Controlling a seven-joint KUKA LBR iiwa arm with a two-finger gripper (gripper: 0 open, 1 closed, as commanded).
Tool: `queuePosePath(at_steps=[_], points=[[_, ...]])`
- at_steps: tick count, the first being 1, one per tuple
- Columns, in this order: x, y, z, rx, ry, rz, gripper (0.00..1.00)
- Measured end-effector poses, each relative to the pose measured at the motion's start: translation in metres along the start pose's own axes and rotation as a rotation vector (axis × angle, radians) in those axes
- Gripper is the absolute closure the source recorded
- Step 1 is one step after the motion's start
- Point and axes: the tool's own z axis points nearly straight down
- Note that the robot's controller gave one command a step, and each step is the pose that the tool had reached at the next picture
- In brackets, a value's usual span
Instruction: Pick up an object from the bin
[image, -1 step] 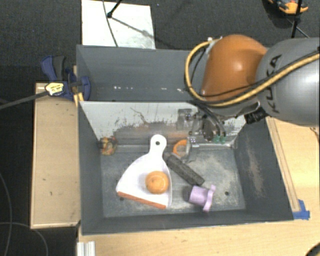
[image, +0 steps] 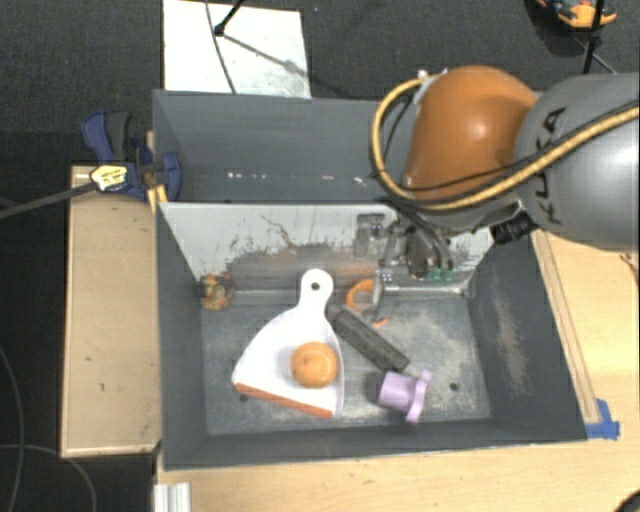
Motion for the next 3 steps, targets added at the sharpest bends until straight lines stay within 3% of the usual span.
queuePosePath(at_steps=[1,2,3], points=[[0.014,-0.003,0.048,0.0,-0.004,-0.066,0.0],[0.028,0.032,0.076,0.001,0.005,-0.257,0.0],[0.052,0.029,0.101,-0.002,0.0,-0.206,0.0]])
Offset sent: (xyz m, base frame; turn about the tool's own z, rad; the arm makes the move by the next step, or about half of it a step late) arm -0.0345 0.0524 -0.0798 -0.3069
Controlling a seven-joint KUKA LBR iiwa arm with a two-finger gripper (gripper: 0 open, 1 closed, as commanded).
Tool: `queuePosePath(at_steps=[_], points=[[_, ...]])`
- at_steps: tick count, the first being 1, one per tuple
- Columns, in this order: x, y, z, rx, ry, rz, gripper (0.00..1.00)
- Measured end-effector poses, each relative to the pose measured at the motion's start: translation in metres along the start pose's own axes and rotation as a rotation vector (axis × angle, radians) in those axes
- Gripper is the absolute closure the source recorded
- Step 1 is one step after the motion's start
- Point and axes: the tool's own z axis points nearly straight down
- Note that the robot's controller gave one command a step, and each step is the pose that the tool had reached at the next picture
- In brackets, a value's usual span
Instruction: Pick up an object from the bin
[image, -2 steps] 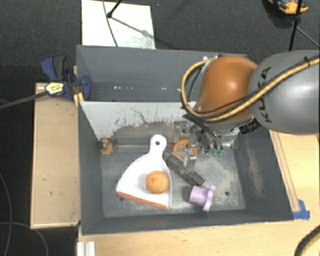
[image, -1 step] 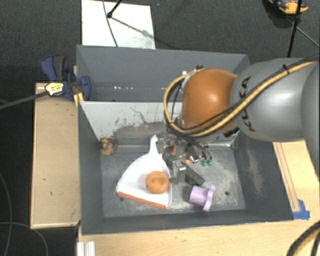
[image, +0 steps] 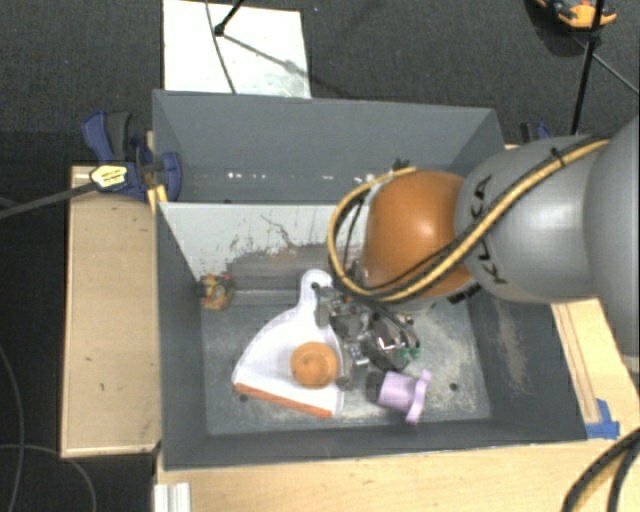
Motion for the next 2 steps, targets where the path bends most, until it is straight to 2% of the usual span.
queuePosePath(at_steps=[1,2], points=[[-0.001,0.016,0.012,0.003,0.001,0.044,0.0],[-0.025,0.032,0.044,0.001,-0.002,0.474,1.0]])
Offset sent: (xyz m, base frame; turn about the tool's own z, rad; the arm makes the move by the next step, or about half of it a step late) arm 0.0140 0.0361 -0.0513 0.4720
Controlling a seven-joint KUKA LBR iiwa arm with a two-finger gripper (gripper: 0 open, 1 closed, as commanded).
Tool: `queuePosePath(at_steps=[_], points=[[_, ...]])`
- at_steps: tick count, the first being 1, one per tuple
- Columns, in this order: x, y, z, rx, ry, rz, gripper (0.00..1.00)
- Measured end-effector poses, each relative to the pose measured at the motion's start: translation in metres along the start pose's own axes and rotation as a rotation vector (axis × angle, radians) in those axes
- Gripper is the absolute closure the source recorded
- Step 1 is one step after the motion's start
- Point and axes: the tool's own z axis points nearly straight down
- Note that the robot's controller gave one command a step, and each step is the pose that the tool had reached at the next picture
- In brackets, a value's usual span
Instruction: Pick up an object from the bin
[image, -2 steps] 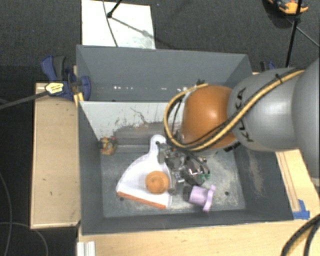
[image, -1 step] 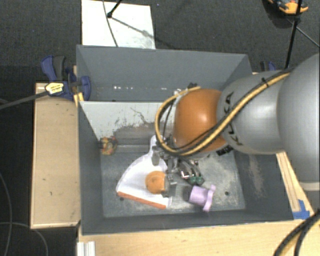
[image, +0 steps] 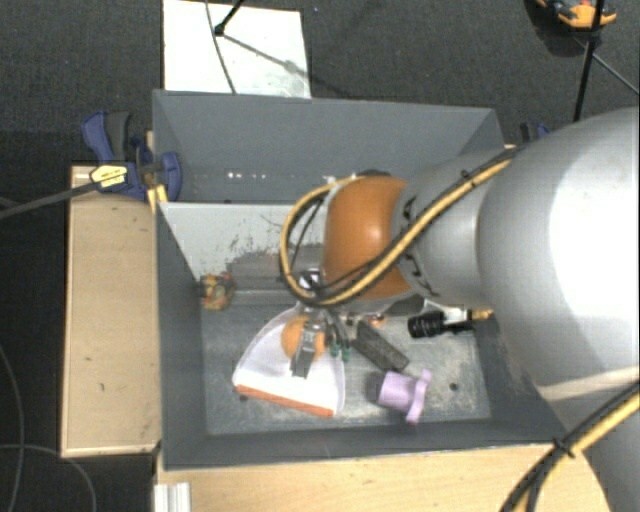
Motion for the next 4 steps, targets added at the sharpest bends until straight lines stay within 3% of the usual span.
queuePosePath(at_steps=[1,2,3,4], points=[[0.0,0.0,0.0,0.0,0.0,0.0,1.0],[-0.009,0.004,-0.107,0.003,0.004,-0.056,1.0],[-0.009,0.004,-0.107,0.003,0.004,-0.057,1.0],[-0.003,0.0,-0.15,0.006,0.011,-0.058,1.0]])
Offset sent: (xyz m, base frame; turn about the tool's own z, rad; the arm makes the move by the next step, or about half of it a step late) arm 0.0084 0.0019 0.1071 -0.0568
